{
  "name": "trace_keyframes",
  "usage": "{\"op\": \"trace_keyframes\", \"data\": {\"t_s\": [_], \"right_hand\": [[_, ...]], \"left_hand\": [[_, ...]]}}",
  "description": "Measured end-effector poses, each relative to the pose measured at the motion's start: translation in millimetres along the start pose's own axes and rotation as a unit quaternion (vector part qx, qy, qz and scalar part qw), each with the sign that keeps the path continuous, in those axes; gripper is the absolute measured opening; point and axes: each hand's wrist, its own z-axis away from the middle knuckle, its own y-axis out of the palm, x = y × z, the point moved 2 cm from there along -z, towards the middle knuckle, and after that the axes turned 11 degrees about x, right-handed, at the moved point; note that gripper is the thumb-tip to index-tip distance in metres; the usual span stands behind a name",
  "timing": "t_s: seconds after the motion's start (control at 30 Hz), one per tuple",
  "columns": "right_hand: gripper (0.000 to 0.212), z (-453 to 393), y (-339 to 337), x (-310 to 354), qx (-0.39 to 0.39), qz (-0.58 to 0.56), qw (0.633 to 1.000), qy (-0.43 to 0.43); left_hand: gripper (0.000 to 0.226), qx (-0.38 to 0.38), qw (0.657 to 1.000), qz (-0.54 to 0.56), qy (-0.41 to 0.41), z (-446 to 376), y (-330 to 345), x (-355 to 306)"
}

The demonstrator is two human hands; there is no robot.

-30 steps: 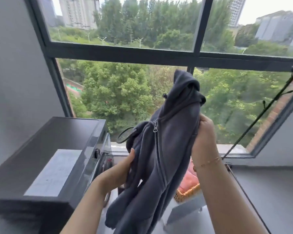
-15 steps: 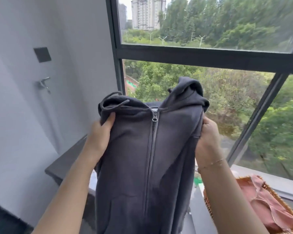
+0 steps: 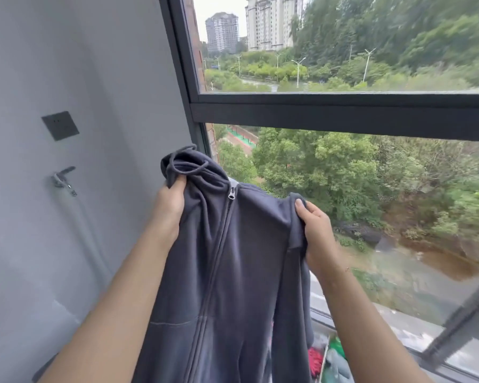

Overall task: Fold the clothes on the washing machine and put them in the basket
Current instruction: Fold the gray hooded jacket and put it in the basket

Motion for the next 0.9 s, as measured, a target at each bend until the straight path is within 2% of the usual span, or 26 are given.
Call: {"op": "trace_keyframes", "data": {"t_s": [0.1, 0.2, 0.33, 0.5, 0.63, 0.73, 0.9], "right_hand": [[0.027, -58, -3, 15, 0.004, -0.136, 0.991, 0.012], [0.039, -106, -3, 37, -0.001, -0.19, 0.982, -0.004], [0.039, -157, 11, 79, 0.037, -0.216, 0.974, -0.051], [0.043, -164, 39, 117, 0.076, -0.22, 0.968, -0.097], [0.04, -143, 69, 119, 0.077, -0.207, 0.969, -0.115], [0.044, -122, 93, 85, 0.073, -0.202, 0.971, -0.104], [0.042, -71, 134, -22, 0.095, -0.232, 0.968, 0.0]], "left_hand": [[0.013, 0.006, 0.997, 0.072, -0.002, -57, 35, -4], [0.014, 0.009, 0.993, 0.116, 0.014, -106, 66, -19], [0.033, 0.041, 0.988, 0.142, 0.039, -158, 93, -54], [0.051, 0.086, 0.982, 0.132, 0.105, -182, 88, -88], [0.05, 0.085, 0.976, 0.106, 0.172, -171, 49, -102], [0.049, 0.098, 0.973, 0.087, 0.191, -148, -1, -88], [0.052, 0.107, 0.99, 0.005, 0.091, -108, -112, -19]]}}
